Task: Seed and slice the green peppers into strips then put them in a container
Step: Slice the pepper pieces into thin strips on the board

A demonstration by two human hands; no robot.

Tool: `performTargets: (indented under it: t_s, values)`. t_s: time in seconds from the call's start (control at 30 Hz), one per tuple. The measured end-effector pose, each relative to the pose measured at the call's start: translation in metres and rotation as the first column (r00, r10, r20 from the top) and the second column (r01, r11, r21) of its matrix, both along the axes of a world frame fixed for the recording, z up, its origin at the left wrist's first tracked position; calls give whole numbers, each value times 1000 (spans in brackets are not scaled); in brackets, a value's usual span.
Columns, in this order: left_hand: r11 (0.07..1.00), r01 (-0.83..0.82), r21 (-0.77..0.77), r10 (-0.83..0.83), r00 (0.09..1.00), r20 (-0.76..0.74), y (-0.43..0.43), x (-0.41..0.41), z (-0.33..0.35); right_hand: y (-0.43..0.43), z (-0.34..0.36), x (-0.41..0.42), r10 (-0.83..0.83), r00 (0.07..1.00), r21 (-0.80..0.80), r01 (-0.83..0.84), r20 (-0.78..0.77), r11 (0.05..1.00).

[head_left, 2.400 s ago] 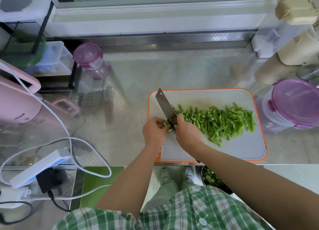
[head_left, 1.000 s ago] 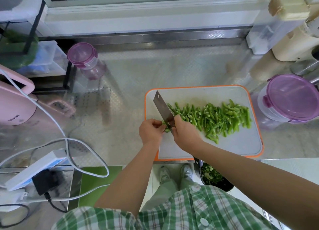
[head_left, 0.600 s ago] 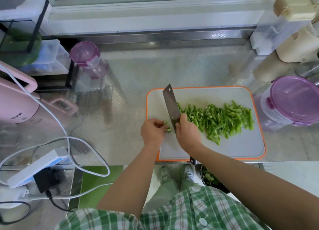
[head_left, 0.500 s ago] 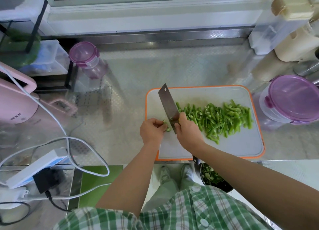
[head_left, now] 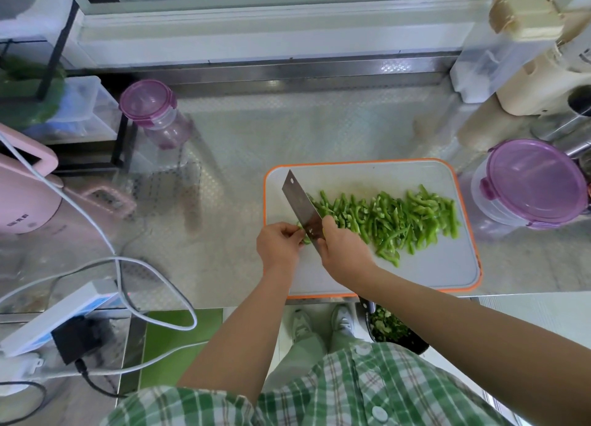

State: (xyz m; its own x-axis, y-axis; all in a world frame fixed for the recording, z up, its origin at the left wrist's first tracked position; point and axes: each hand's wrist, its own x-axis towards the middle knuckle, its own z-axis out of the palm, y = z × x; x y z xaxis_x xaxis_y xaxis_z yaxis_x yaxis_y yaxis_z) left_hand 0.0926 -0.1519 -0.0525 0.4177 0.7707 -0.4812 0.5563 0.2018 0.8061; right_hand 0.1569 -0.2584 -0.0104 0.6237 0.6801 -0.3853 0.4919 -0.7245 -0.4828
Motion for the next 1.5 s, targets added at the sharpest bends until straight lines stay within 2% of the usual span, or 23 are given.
performTargets:
  t_s: [0.3,0.43,0.6,0.77,0.87,1.03,1.07,1.13,1.23,1.27,1.33,1.4,1.5]
  values:
    - [997,53,49,-51,998,-49,0,0,0,17,-9,-11,24,996,-147,-11,90,989]
    - [995,82,63,-78,995,-64,2,1,0,21,-12,-8,33,992,-159,-14,119,987]
    - [987,121,107,-110,989,-100,1,6,-1,14,-14,2,-79,994,-72,84,70,994]
    - [983,172,59,-168,983,-72,-10,17,0,-4,-9,21,-139,990,56,137,25,989]
    - [963,228,143,-218,972,-82,-14,22,7,-15,-1,34,-251,967,182,256,-49,949]
    - [916,281,286,-251,958,-137,-7,31,31,-31,17,55,-326,926,208,363,-192,908]
    - [910,291,297,-262,956,-132,-6,34,37,-34,20,58,-328,929,206,360,-175,910]
    - [924,299,239,-291,954,-70,-9,43,49,-39,26,60,-273,962,154,274,-24,949]
    - [949,300,-99,-291,952,91,-20,62,71,-43,33,55,-124,953,1,128,277,992]
    - [939,311,-145,-299,949,97,-25,68,74,-44,34,51,-58,936,-43,78,348,996]
    - [938,340,-74,-339,941,22,-31,77,81,-46,33,43,62,915,-79,-33,399,996]
    - [937,345,46,-339,935,-101,-34,76,84,-51,32,38,116,927,-40,-109,357,993]
    - [944,320,82,-308,943,-129,-34,67,86,-66,37,42,58,946,59,-81,318,995]
